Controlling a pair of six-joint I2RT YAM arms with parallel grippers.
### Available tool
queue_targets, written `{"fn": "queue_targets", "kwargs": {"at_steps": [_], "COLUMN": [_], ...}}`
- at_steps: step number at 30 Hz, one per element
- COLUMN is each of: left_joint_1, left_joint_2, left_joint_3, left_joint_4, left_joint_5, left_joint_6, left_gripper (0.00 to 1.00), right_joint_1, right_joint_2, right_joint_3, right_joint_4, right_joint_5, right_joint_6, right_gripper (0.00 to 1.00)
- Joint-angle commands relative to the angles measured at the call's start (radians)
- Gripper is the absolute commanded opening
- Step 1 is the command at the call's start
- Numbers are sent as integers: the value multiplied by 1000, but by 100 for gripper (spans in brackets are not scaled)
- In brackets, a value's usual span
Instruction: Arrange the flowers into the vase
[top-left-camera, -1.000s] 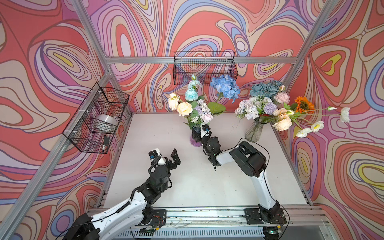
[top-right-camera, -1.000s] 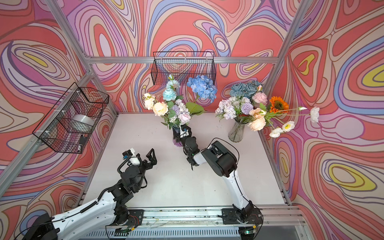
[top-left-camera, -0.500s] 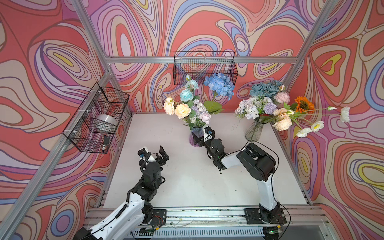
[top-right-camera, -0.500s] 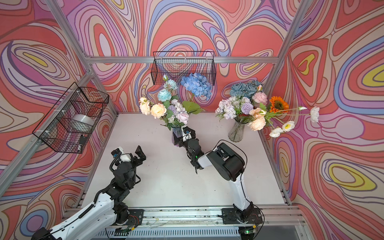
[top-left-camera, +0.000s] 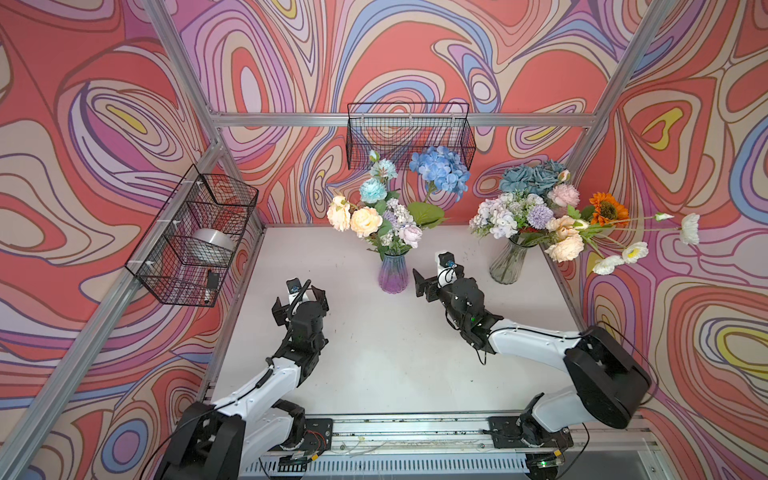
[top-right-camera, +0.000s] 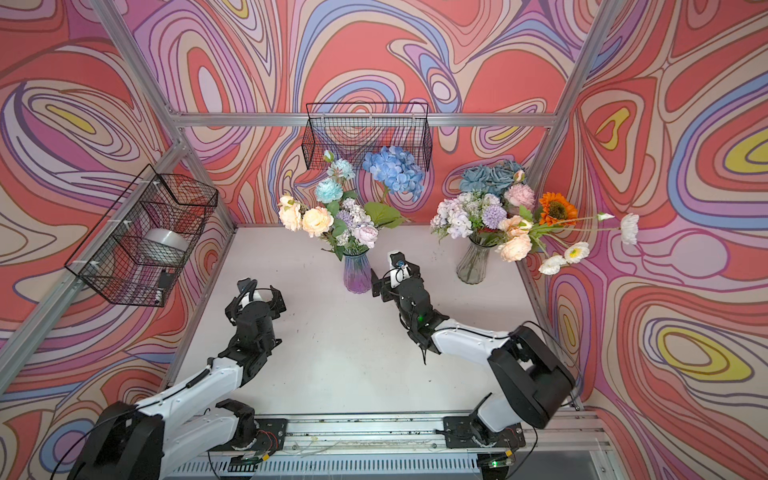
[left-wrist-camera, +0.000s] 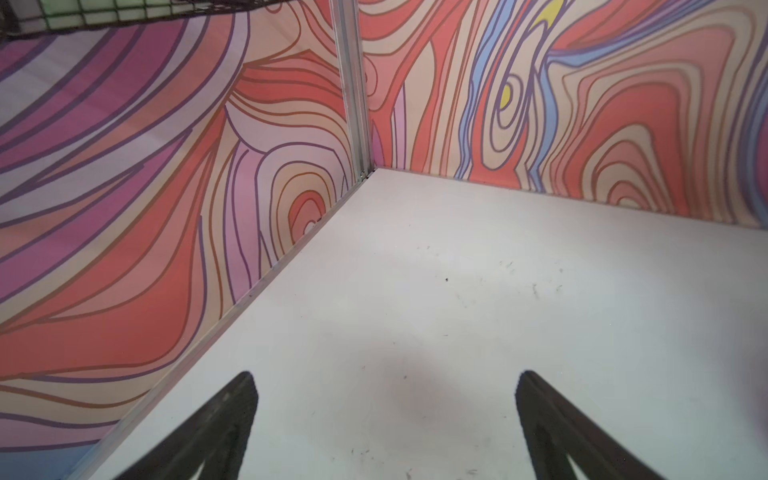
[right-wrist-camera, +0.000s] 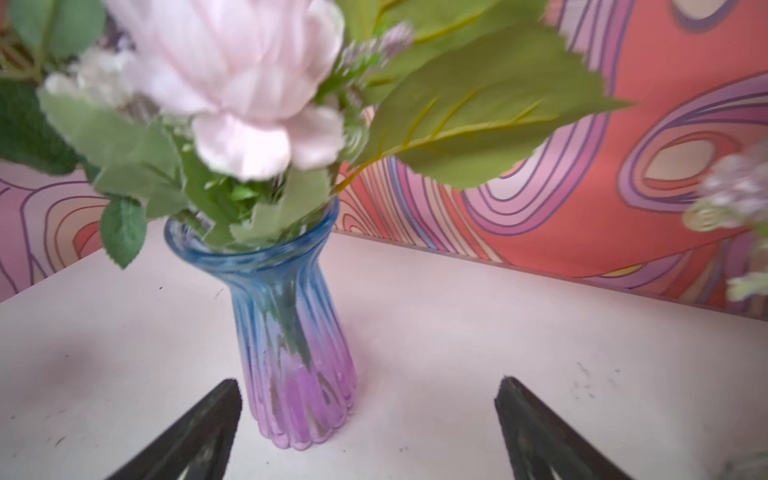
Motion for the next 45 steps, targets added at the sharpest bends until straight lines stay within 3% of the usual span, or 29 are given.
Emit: {"fn": "queue_targets", "kwargs": {"at_steps": [1, 7, 11, 13, 16, 20, 23, 25, 27, 30, 32, 34, 45], "left_joint_1": [7, 8, 50, 67, 133, 182, 230, 232, 238, 240, 239, 240, 240], "left_joint_2": [116, 358, 443, 388, 377, 362, 445, 392, 427, 398, 431, 404, 422], "left_joint_3": [5, -22, -51, -54, -68, -62, -43, 0, 11, 35, 17, 31, 28], "left_joint_4": [171, 536, 677, 572, 569, 505, 556, 385, 418, 323, 416, 339, 376], "left_joint_5": [-57, -5, 130, 171, 295, 396, 468, 460, 469, 466, 463, 465, 466], "left_joint_6": [131, 321, 299, 248, 202, 161, 141, 108, 124, 101, 121, 104, 116], "left_gripper": [100, 100, 100, 100, 100, 100, 100, 100, 99, 100, 100, 100, 100], "right_joint_1": [-43, -220, -344, -400, -463, -495, -565, -627, -675, -676, -674, -673, -673], "right_joint_2": [-68, -80, -14, 20, 86, 187, 212, 235, 278, 275, 281, 277, 278], "right_joint_3": [-25, -111, -177, -206, -240, -235, -178, -186, -232, -232, -233, -235, -237], "right_joint_4": [-260, -230, -123, -53, 102, 302, 188, 215, 341, 336, 354, 344, 354], "right_joint_5": [121, 140, 101, 39, -75, -120, -229, -296, -357, -352, -343, -345, -345], "right_joint_6": [-87, -146, -154, -130, -94, -124, -69, -16, 23, 15, 13, 12, 12], "right_gripper": [98, 98, 98, 98, 98, 98, 98, 98, 98, 98, 98, 98, 99]}}
